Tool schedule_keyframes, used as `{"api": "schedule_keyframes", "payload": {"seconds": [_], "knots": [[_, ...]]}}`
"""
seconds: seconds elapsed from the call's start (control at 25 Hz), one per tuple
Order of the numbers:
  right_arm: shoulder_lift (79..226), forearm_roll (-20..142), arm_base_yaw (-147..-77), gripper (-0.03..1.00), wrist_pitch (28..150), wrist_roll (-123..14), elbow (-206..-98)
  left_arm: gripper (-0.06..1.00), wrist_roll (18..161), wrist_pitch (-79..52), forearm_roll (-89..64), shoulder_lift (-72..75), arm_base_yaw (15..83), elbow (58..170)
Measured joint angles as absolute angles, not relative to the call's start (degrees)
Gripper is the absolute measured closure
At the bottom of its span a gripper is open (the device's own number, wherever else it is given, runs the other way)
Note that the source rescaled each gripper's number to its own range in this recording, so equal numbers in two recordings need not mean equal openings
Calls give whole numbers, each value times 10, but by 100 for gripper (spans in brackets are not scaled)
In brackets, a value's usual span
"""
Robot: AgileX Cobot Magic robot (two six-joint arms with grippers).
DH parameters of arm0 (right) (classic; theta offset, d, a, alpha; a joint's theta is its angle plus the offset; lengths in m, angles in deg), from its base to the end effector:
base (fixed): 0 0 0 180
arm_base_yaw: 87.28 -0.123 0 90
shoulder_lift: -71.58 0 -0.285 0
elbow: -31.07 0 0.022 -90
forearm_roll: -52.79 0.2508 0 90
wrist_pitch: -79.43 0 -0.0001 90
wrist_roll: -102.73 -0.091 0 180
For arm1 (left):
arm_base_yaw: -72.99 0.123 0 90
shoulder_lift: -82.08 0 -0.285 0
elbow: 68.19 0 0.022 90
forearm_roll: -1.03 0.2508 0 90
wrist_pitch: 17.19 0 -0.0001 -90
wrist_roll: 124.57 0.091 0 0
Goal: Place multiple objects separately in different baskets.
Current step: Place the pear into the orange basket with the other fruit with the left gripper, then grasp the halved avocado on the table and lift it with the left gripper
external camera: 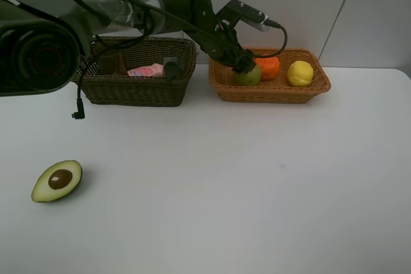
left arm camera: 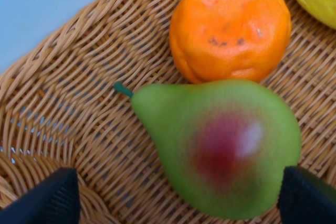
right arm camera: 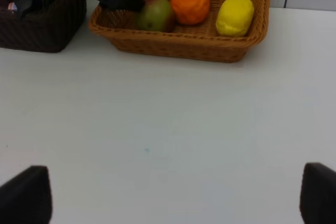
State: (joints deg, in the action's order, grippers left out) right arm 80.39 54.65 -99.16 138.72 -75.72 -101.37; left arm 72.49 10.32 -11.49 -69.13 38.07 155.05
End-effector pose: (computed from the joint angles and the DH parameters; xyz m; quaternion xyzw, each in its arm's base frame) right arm -0.0035 0.0019 0.2844 -0.0994 0.8405 0.0641 0.5287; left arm 0.4533 -0.3276 0.1398 0.3398 0.8578 -0.1407 0.3591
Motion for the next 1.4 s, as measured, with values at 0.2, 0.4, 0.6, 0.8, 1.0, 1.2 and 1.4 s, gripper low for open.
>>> {"api": "schedule_keyframes", "payload": {"seconds": [0.2,0.4,0.6,0.8,1.0,1.2,1.4], "knots": [[804,546,-992,-3,1387,-757,-1014,-5,725,122,-115,-688,381,1550],[804,542,-992,-3,1387,-761,-1014,-5,725,192,-110,-654,381,1550],[804,538,-992,-3,1387,-762,-1014,-5,725,279,-106,-592,381,1550],[804,538,-992,-3,1387,-762,-1014,-5,747,357,-103,-540,381,1550],[804,538,-992,-3,1387,-762,-1014,-5,751,464,-86,-503,381,1550],[804,537,-992,-3,1387,-762,-1014,-5,751,521,-62,-469,381,1548],[804,537,-992,-3,1387,-763,-1014,-5,747,521,-58,-389,396,1472]]}}
